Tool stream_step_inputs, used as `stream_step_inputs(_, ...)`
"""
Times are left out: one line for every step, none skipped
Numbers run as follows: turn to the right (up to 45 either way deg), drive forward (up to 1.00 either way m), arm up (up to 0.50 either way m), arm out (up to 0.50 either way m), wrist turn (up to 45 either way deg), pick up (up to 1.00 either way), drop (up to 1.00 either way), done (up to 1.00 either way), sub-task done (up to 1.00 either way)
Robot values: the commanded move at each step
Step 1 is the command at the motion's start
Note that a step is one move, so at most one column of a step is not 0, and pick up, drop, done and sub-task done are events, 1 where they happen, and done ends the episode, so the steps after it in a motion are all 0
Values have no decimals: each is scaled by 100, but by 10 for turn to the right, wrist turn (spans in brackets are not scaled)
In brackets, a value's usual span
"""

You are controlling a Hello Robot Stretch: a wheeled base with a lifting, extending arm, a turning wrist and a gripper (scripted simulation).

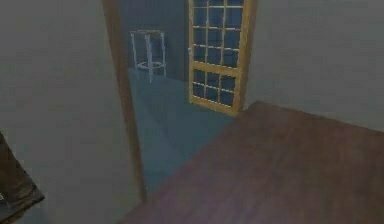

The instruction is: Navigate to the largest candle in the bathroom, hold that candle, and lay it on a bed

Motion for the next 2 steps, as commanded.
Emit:
stream_step_inputs(0,100,0,0,0,0,0,0,0)
stream_step_inputs(60,0,0,0,0,0,0,0,0)
